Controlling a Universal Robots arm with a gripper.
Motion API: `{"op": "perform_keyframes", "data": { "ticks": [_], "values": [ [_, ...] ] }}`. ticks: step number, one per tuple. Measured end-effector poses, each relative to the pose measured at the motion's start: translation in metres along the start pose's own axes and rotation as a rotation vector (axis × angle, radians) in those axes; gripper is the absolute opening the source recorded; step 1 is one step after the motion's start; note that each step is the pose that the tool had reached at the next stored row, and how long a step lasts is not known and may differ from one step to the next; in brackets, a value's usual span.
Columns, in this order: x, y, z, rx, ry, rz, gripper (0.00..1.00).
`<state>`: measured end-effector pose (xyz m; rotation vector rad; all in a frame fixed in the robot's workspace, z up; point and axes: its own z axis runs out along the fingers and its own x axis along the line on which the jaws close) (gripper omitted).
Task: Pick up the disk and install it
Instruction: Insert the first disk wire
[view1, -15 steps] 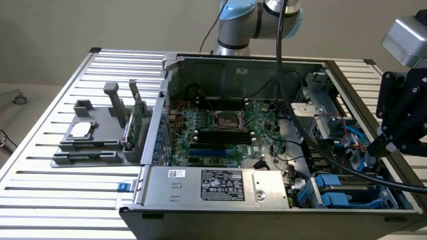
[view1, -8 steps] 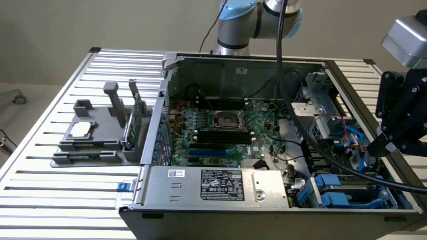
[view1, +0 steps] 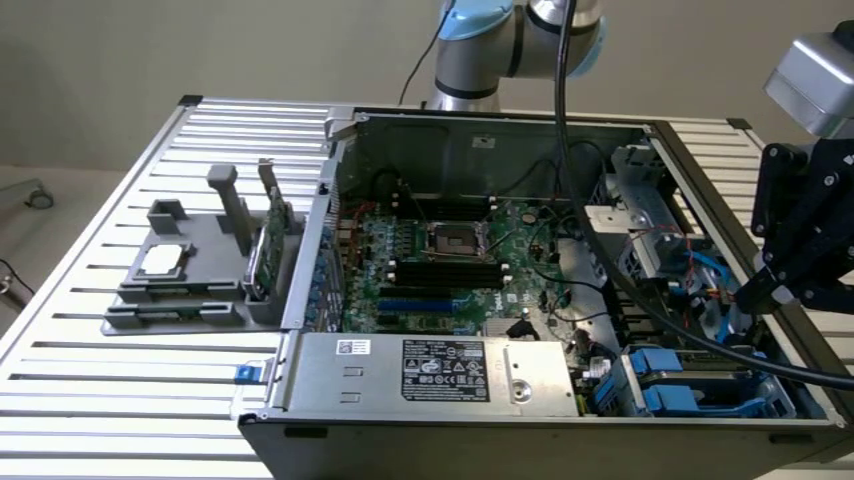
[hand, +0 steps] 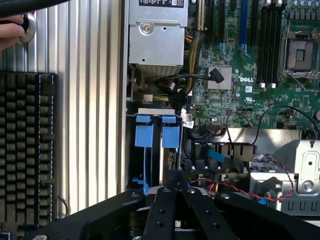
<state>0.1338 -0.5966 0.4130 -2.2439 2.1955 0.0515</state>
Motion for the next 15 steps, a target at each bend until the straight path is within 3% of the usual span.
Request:
{"op": "perform_keyframes", "data": {
  "ticks": [11, 13, 15],
  "values": [
    [-0.0001, 0.0, 0.0003, -0.0001, -0.0032, -0.005, 0.12],
    [-0.0001, 0.0, 0.0004, 0.0, -0.0039, -0.005, 0.17],
    [-0.0003, 0.0, 0.0006, 0.0, -0.0045, -0.003, 0.3]
  ]
}}
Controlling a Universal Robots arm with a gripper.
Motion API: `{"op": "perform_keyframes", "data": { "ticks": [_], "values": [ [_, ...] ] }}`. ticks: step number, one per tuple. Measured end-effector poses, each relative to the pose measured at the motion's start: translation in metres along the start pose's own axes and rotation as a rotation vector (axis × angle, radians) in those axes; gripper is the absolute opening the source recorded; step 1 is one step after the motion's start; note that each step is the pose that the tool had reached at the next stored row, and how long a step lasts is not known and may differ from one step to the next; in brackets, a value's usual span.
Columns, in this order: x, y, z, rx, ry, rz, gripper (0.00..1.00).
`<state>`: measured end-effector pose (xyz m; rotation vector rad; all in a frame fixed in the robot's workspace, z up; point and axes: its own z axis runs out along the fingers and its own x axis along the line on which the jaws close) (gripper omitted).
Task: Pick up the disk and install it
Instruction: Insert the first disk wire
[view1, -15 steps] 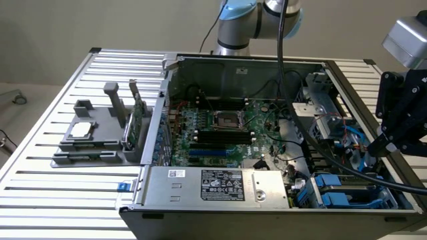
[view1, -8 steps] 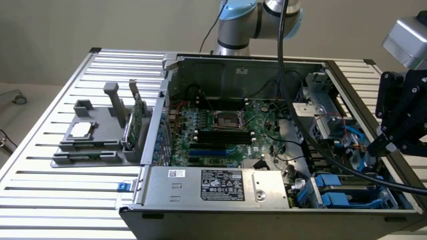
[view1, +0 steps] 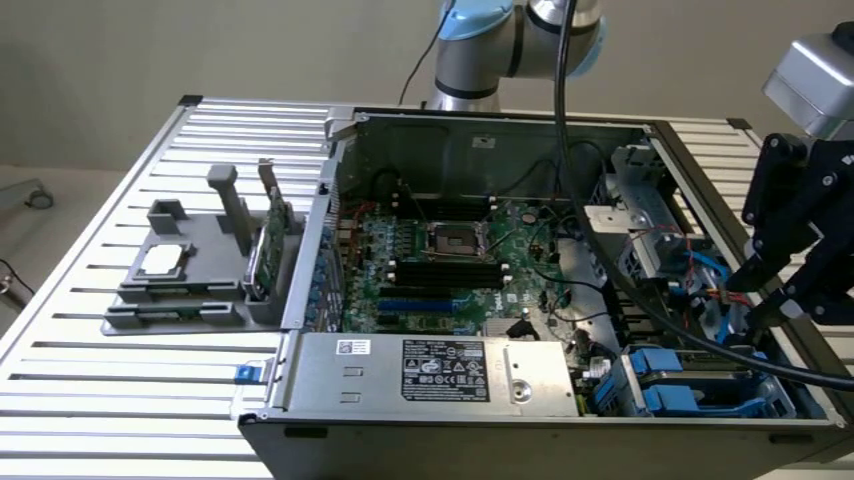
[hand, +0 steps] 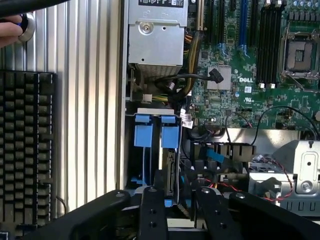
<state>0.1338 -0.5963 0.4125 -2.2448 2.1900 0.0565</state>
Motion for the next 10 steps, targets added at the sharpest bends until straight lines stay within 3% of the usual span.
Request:
{"op": "perform_keyframes", "data": {
  "ticks": [1, 3, 10],
  "values": [
    [-0.0001, 0.0, 0.0002, 0.0002, -0.0002, 0.005, 0.3],
    [-0.0002, -0.0001, 0.0007, 0.0011, -0.0006, 0.038, 0.42],
    [0.0, -0.0001, 0.0043, 0.0048, -0.0033, 0.165, 0.42]
  ]
}}
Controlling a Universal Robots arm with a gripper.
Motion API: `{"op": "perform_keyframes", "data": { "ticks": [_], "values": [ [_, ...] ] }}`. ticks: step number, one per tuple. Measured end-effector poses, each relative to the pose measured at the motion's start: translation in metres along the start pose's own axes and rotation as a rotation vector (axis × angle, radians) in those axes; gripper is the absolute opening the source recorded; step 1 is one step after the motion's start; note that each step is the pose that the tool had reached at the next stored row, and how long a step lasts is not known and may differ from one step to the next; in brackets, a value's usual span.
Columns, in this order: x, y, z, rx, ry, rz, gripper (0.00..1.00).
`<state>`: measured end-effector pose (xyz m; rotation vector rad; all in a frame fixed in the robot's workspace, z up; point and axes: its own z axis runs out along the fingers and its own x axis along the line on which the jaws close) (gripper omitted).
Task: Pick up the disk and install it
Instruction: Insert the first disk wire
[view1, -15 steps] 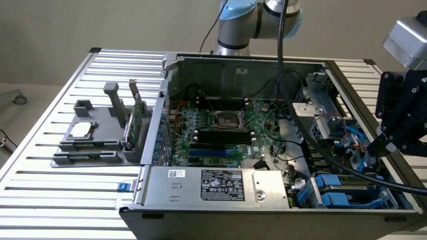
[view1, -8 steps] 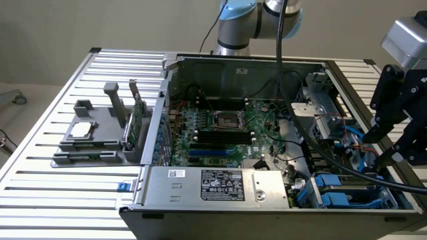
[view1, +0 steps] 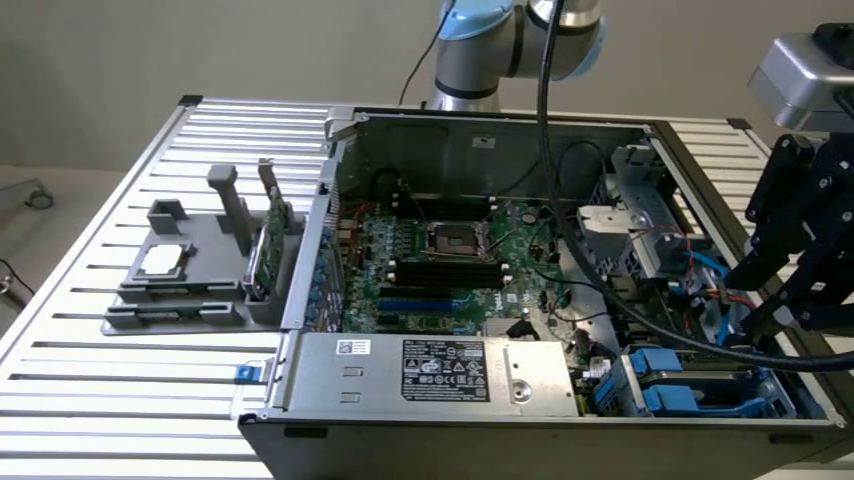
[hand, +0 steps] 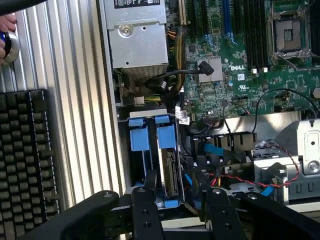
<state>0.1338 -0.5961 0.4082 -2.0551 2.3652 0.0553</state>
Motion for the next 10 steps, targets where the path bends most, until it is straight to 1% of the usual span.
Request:
{"op": "perform_keyframes", "data": {
  "ticks": [10],
  "values": [
    [0.0002, -0.0001, 0.0059, 0.0053, -0.0039, 0.182, 0.42]
  ]
}}
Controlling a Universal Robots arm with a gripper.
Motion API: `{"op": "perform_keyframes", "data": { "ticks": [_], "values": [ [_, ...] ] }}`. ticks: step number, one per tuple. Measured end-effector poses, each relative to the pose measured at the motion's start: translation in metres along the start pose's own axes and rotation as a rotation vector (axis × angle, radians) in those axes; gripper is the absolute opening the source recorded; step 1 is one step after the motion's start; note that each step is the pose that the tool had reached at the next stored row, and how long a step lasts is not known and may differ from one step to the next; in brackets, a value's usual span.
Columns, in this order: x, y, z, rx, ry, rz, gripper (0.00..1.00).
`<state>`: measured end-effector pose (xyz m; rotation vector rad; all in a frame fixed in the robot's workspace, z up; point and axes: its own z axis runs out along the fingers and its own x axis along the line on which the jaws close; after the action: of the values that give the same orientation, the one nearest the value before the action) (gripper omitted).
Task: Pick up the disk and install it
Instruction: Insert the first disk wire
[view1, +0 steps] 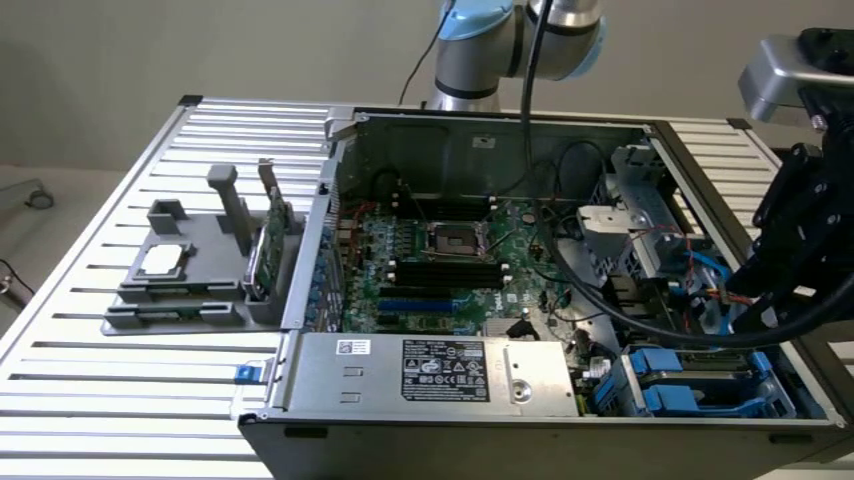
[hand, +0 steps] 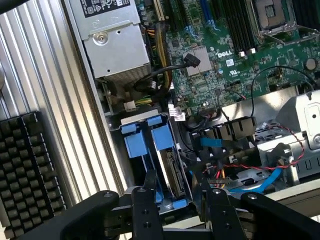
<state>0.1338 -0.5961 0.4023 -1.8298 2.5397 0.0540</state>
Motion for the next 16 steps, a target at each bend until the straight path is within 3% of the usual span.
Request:
{"op": "perform_keyframes", "data": {
  "ticks": [16],
  "values": [
    [0.0, -0.0003, 0.0131, 0.0085, -0.0064, 0.291, 0.42]
  ]
}}
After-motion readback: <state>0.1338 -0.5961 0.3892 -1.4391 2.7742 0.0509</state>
